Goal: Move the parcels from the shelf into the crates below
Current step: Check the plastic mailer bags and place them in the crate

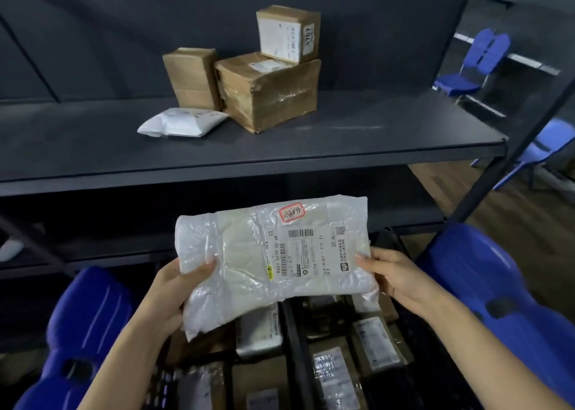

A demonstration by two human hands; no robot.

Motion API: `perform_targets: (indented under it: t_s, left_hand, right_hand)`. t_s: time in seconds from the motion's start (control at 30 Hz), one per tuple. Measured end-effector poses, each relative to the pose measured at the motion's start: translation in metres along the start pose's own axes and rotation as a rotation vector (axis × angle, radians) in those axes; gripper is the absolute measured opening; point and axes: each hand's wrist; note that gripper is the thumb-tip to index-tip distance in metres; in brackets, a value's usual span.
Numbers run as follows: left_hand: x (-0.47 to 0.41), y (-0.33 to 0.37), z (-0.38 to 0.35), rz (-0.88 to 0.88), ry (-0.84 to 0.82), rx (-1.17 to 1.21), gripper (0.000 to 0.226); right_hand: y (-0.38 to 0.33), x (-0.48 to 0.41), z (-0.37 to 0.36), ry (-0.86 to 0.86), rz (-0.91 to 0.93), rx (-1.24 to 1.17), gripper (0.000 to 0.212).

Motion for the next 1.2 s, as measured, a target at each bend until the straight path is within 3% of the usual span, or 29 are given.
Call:
perform_targets:
  t_s: [0.2, 0.37, 0.97, 1.2]
  left_hand:
    - [0.0, -0.005, 0.031, 0.033, -0.023, -0.035, 0.038]
    - [0.0, -0.021, 0.028, 0.066, -0.029, 0.011, 0.037]
    - [-0.047, -0.078, -0.075, 0.242, -0.016, 0.178, 0.026]
    - [-0.066, -0.131, -0.121, 0.204, 0.129, -0.117, 0.02]
  right_hand:
    - [0.001, -0.003, -0.02, 0.049, 0.081, 0.006, 0.044]
    - [0.005, -0.016, -0.023, 0.146, 0.077, 0.117, 0.023]
    - [0.014, -0.054, 0.069, 0.436, 0.049, 0.096, 0.005]
    - [0.04, -0.077, 0.115, 0.62, 0.063, 0.25, 0.013]
Point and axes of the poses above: each hand's wrist, its own x-axis away from the middle knuckle, its own z-axis out of the back of the hand, y = z × x, and after that the axes turned 1 degree about -z, right-handed
